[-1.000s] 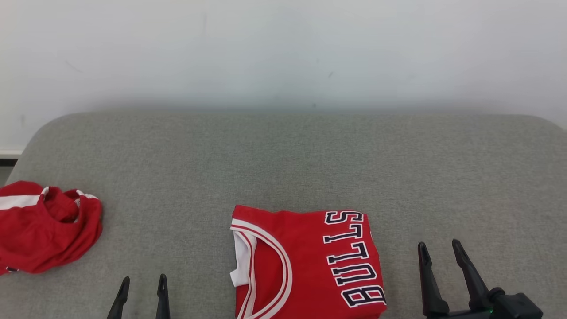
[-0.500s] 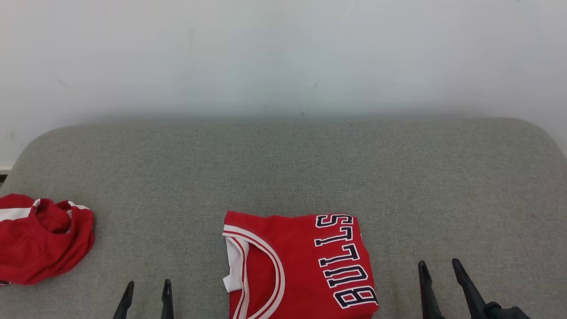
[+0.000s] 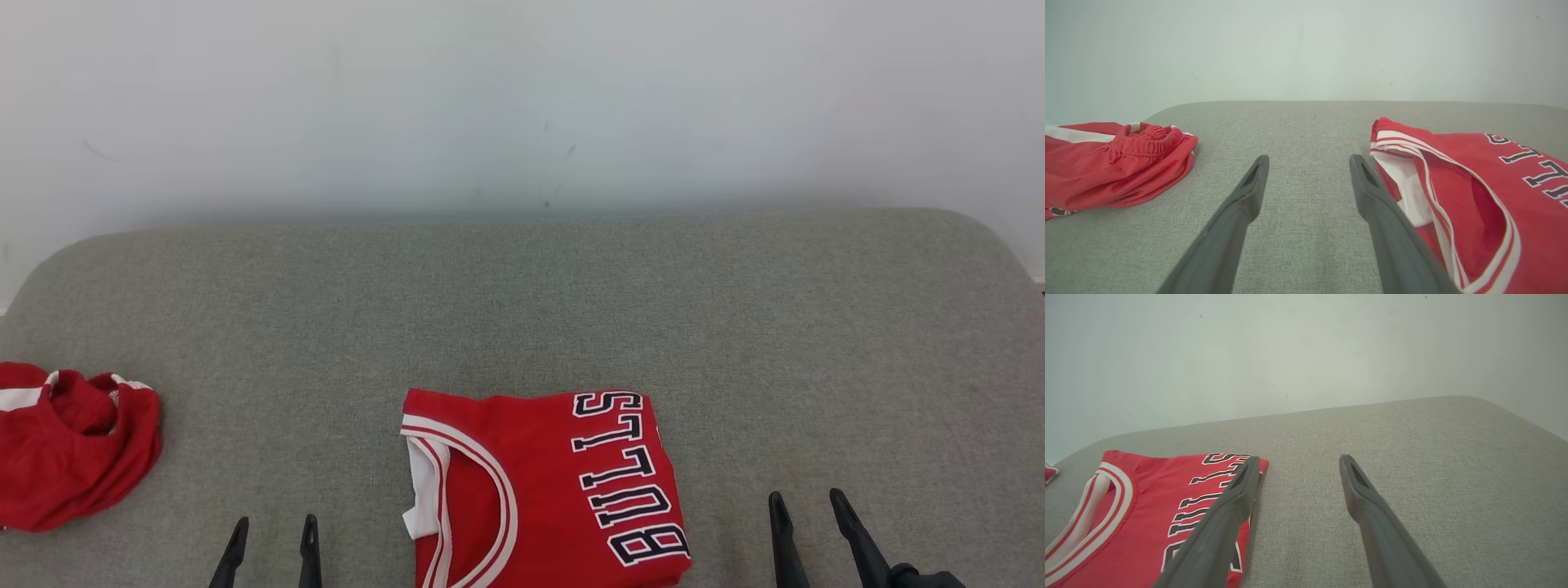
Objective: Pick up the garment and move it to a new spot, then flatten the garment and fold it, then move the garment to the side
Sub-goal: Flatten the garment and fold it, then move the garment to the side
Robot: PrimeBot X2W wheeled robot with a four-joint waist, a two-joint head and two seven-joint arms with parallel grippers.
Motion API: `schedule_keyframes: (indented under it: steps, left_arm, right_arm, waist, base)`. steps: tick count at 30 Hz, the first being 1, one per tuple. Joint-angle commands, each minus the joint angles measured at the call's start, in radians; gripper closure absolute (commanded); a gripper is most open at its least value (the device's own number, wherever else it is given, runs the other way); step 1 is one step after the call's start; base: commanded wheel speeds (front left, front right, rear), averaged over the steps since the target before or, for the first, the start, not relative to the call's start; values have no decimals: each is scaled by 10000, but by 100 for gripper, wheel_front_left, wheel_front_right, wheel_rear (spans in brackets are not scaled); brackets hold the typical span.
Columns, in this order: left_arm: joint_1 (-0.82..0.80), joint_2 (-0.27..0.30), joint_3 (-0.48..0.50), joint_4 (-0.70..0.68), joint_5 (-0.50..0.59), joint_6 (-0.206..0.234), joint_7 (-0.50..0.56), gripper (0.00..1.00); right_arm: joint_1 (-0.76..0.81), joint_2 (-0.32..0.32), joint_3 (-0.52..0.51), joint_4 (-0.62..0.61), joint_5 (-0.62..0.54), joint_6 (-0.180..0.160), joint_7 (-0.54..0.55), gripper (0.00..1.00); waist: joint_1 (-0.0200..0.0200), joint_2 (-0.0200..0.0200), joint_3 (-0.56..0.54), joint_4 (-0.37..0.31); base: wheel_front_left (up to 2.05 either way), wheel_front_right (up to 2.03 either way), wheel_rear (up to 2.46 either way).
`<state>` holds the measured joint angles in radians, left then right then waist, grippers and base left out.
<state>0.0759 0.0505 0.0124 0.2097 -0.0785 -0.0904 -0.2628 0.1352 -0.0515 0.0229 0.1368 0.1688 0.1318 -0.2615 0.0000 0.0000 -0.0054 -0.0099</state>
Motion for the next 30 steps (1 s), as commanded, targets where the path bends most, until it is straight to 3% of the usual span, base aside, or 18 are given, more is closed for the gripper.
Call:
schedule_keyframes:
  steps: [1,30]
  left_arm:
    - [-75,-3,20,-10,102,9,-37,0]
    - [-82,-3,127,24,43,-10,-37,0]
  right_arm:
    - [-59,20,2,23,44,-17,-39,0]
    - [-67,18,39,205,154,-17,-41,0]
  waist:
    - [0,0,17,5]
    - [0,0,67,17]
  base:
    - [0,0,0]
    - [0,0,0]
